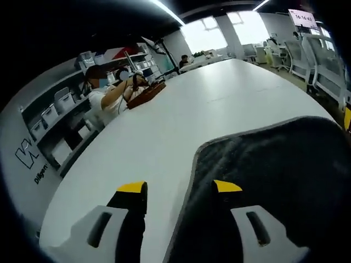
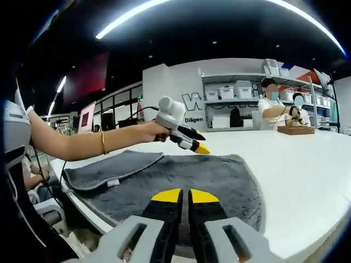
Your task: Open the folded towel by lifting each exposed corner and separating the folded layers until the towel lies flat within the target outline without major curled edges
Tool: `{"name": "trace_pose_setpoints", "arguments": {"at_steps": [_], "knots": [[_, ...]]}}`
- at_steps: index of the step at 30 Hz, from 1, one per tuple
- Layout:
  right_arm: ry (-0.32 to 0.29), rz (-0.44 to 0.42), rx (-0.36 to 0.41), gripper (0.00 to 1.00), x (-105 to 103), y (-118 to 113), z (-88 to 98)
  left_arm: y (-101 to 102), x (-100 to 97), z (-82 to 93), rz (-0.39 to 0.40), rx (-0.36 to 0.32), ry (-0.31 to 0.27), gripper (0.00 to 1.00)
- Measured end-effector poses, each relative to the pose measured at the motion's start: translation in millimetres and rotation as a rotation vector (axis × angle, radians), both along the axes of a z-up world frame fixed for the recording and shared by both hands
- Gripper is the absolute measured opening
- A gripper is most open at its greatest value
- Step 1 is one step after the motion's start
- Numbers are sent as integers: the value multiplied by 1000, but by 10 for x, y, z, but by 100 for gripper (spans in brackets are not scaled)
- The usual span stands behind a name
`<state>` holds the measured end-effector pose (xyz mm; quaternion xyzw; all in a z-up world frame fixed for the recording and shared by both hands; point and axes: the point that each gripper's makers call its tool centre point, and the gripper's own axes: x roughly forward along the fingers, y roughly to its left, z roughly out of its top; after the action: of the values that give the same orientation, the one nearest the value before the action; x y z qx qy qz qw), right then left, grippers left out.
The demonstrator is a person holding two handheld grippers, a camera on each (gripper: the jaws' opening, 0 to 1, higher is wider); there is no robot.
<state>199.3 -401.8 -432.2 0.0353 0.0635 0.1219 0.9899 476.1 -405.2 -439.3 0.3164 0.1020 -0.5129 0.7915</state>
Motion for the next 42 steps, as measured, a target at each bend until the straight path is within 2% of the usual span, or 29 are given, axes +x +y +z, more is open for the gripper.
{"name": "trace_pose_setpoints", "arguments": {"at_steps": [8,15,19,25,31,34,35,36,42], "knots": [[3,40,-12,0,15,221,59,284,44,80,35,-20,2,47],[10,71,-7,5,46,425,66,497,78,113,63,-38,12,49],[25,91,16,8,57,555,53,672,138,133,130,-48,24,52],[50,124,25,20,72,728,6,875,169,122,182,-58,35,59],[53,185,40,19,79,960,-10,1015,167,84,213,-67,63,61],[50,219,61,19,78,1093,0,1098,155,70,230,-68,76,62],[41,276,154,19,54,1255,50,1115,152,68,233,-70,79,62],[45,295,170,19,45,1298,50,1130,148,69,238,-77,91,62],[77,341,200,22,34,1491,-4,1206,118,97,254,-95,108,64]]}}
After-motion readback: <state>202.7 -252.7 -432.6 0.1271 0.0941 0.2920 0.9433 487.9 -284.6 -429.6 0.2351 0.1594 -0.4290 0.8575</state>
